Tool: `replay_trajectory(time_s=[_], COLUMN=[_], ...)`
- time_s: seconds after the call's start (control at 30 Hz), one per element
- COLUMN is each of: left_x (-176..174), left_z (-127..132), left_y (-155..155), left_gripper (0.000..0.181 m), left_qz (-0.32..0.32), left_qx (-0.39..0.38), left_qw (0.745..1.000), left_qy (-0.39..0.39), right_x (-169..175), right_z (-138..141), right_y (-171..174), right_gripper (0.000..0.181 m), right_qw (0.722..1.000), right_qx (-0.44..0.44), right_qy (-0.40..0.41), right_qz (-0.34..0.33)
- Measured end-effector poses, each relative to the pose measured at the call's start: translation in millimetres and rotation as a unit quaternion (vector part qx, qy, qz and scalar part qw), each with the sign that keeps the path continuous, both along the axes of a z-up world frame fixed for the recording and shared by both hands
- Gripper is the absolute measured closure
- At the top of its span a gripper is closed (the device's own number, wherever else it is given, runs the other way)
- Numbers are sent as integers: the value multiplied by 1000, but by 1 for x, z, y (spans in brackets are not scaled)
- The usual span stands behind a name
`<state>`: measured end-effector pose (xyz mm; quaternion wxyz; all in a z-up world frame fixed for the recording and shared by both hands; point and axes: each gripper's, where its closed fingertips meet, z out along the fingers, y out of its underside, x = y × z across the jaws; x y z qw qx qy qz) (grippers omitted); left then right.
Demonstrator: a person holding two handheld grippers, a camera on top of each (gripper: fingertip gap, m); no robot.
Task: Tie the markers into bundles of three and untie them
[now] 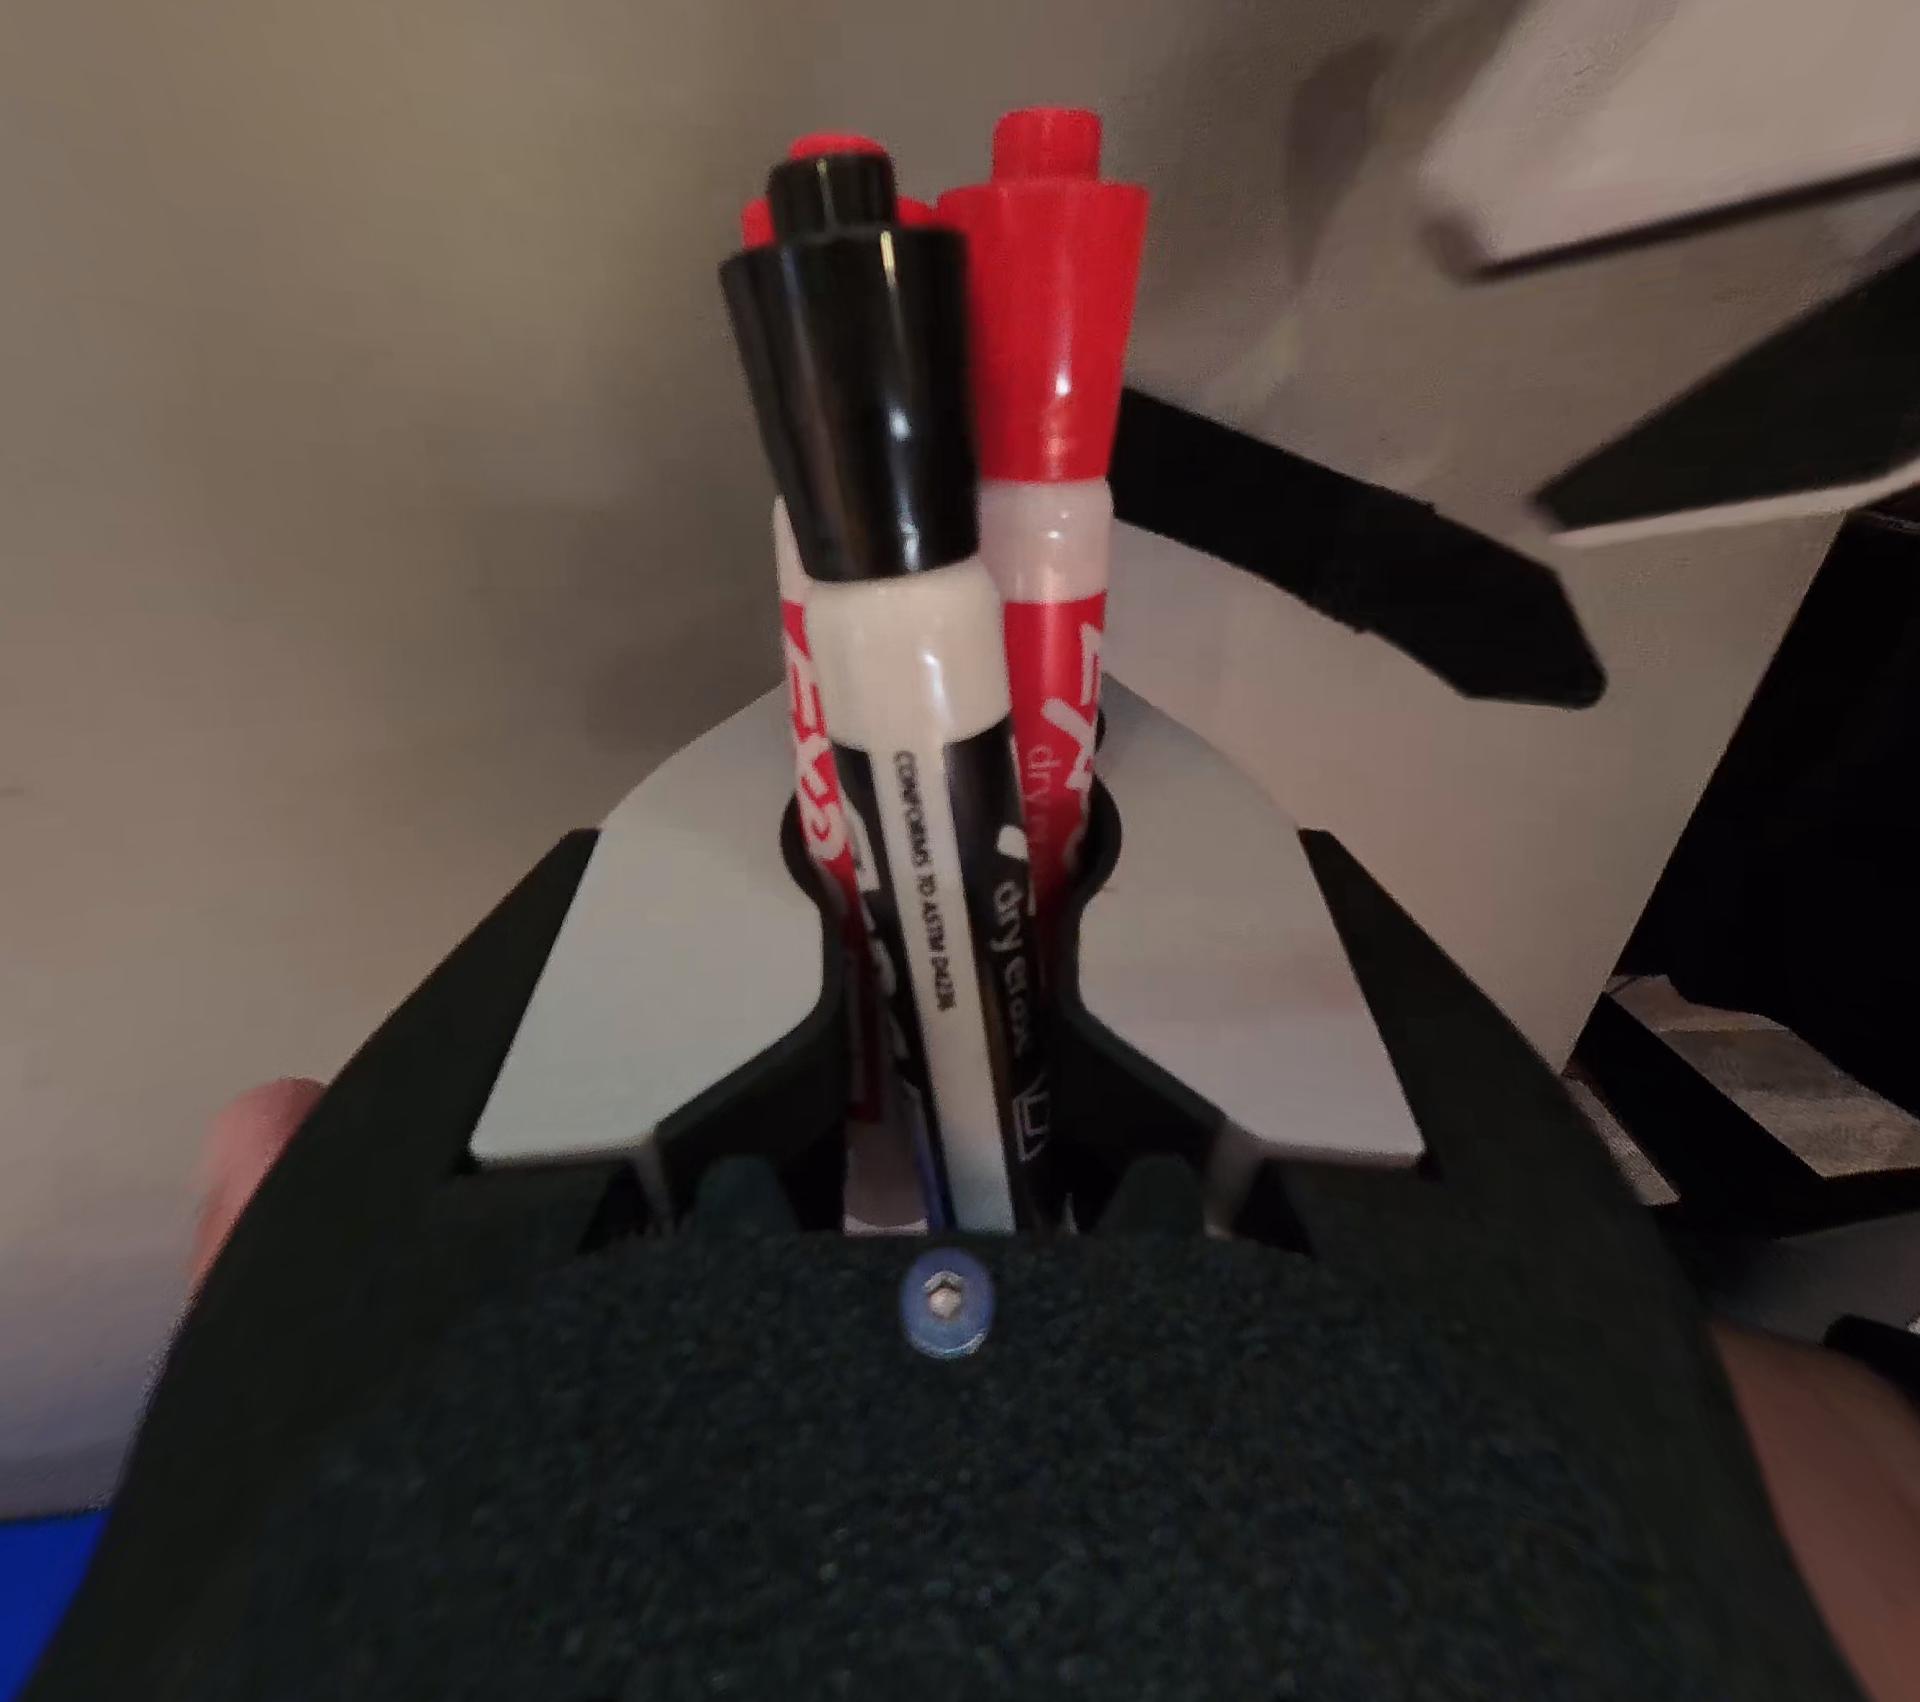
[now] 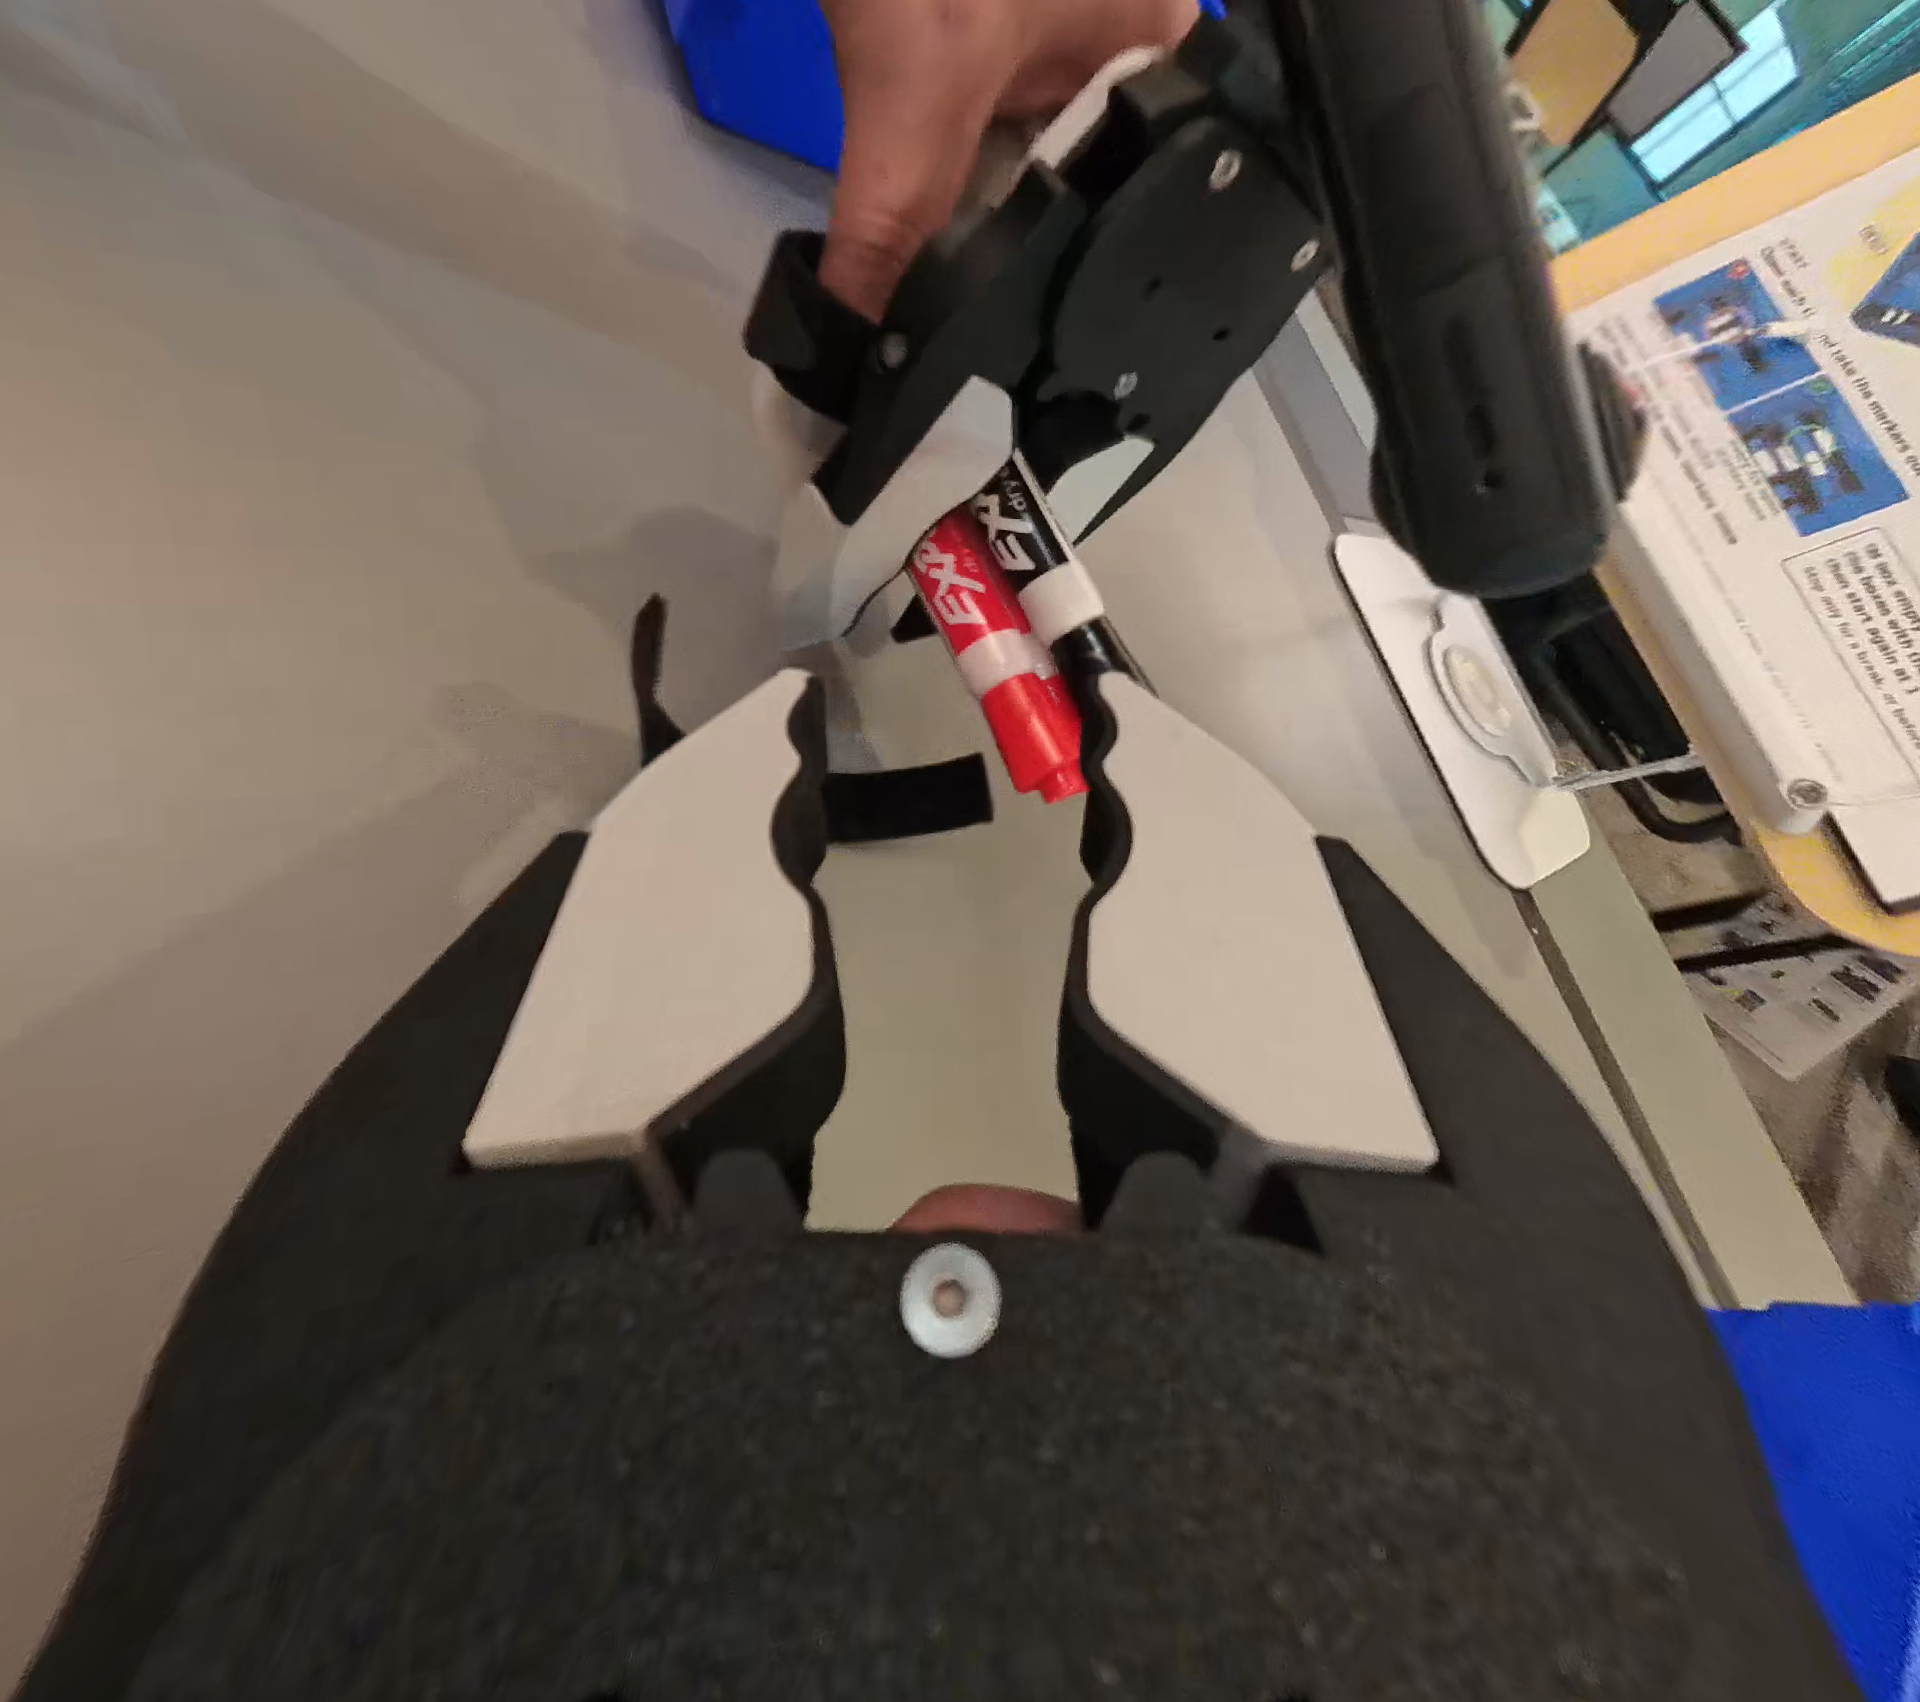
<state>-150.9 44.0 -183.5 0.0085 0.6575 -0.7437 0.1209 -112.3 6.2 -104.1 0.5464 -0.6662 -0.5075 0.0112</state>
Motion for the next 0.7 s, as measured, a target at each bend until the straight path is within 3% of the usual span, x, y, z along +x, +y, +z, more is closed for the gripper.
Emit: replay_trajectory(time_s=[0.07, 0.23, 0.37, 0.53, 0.57, 0.63, 0.7], left_x=[-2, -5, -6, -13, -14, -16, -17], left_z=[-1, 6, 14, 16, 16, 18, 18], left_y=[0, -4, -7, -6, -6, -7, -10], left_gripper=[140, 140, 140, 140, 140, 140, 140], left_qz=[-3, -21, -32, -32, -31, -30, -30], left_qx=[0, 0, 7, 13, 16, 16, 13], left_qw=[1000, 1000, 999, 999, 999, 999, 999], left_qy=[2, -5, -7, 0, 2, -2, -6], right_x=[2, -13, -29, -17, -12, -3, -8], right_z=[1, -47, -57, -58, -57, -67, -72], right_y=[-15, -46, -36, -24, -23, -19, -20], right_gripper=[136, 128, 140, 151, 149, 105, 86], right_qw=[1000, 986, 992, 993, 991, 974, 950], right_qx=[-23, -158, -114, -101, -127, -219, -299], right_qy=[16, 1, -45, -57, -33, 15, 75], right_qz=[9, 53, 29, -9, -20, -59, -57])
